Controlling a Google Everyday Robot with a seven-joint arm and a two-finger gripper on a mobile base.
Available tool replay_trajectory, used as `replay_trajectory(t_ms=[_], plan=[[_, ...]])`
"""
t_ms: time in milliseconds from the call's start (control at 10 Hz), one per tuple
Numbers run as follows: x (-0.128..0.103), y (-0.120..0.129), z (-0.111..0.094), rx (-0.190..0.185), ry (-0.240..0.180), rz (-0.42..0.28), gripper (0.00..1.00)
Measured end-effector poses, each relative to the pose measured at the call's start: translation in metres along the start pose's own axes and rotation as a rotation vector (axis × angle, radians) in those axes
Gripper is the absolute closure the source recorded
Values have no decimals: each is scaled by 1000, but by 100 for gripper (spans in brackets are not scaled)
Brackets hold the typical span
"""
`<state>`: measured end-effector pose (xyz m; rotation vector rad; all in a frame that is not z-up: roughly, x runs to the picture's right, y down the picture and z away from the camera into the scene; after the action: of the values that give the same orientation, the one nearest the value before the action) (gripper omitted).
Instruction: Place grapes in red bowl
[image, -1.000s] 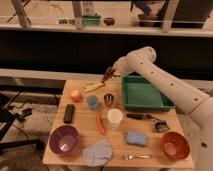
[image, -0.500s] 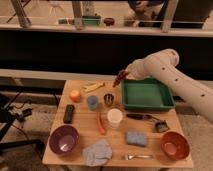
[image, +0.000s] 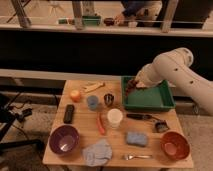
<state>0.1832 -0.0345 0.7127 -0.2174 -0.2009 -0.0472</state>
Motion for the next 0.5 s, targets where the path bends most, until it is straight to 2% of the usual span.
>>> replay_trajectory(t_ms=[100, 200, 500], plan=[[6, 10, 7, -47, 12, 8, 85], [7, 13, 8, -63, 13, 12, 85], [9, 14, 9, -64, 16, 16, 85]])
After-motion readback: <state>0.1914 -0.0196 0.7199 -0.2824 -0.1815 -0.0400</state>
